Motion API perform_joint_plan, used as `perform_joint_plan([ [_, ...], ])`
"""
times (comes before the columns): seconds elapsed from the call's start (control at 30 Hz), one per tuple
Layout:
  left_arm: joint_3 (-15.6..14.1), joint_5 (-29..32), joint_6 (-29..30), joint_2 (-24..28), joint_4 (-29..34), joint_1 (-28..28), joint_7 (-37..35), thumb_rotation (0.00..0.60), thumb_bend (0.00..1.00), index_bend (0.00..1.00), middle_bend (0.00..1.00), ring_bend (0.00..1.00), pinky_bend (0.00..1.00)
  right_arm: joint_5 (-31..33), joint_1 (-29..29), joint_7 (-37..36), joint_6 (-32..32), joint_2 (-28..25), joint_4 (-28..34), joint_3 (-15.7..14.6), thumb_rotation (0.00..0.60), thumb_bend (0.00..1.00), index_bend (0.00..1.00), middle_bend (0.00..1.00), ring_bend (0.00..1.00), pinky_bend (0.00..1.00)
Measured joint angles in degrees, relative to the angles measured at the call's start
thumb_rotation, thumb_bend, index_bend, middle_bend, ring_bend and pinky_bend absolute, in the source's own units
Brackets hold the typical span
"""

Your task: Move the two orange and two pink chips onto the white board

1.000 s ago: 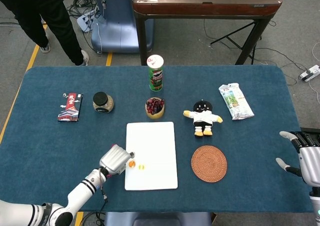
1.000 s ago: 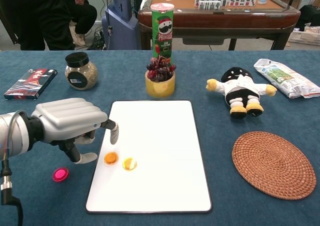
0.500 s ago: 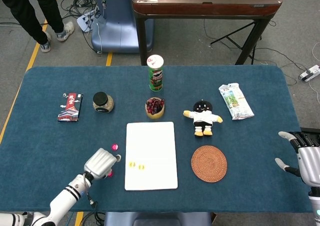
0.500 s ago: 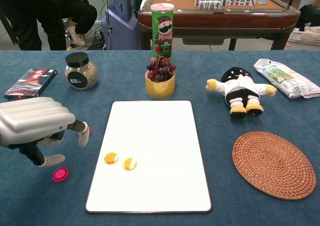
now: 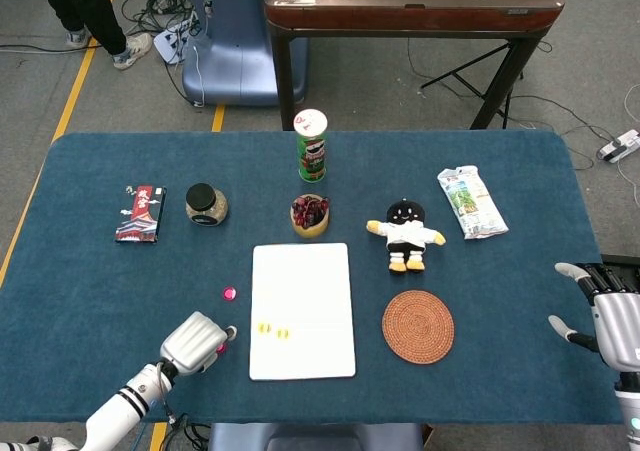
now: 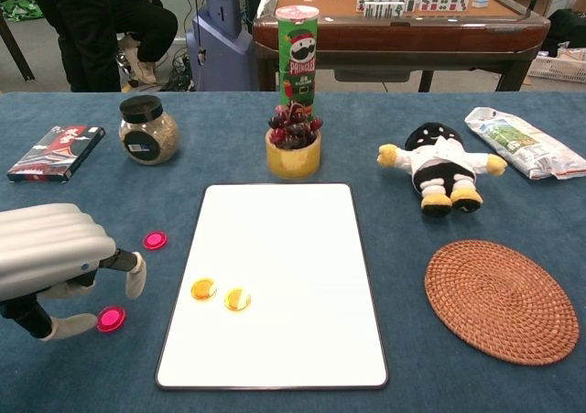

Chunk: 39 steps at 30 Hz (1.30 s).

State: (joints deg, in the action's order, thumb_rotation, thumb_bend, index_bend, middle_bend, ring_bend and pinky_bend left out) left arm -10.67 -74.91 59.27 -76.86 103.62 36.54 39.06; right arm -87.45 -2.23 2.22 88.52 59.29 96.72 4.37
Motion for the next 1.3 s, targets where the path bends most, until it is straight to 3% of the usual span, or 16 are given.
perform_joint_plan([
  [0.3,0.4,-3.4,-0.8,-1.9,-3.6,-0.9,-2.5,0.6,0.38,0.48,1.0,0.97,1.0,0.0,0.1,-0.3,0.1,-0.1,0.0,0.0,0.6,0.02,0.28,0.31,0.23,0.37],
  [1.3,2.1,-4.2,-3.0,-3.3,-8.5,-3.3,-4.7,0.6,0.37,0.5,1.0,0.97,1.0,0.3,-0.1,-0.1,-0.2,0.0,0.0,0.0,0.6,0.02,0.28,0.31,0.23,0.37],
])
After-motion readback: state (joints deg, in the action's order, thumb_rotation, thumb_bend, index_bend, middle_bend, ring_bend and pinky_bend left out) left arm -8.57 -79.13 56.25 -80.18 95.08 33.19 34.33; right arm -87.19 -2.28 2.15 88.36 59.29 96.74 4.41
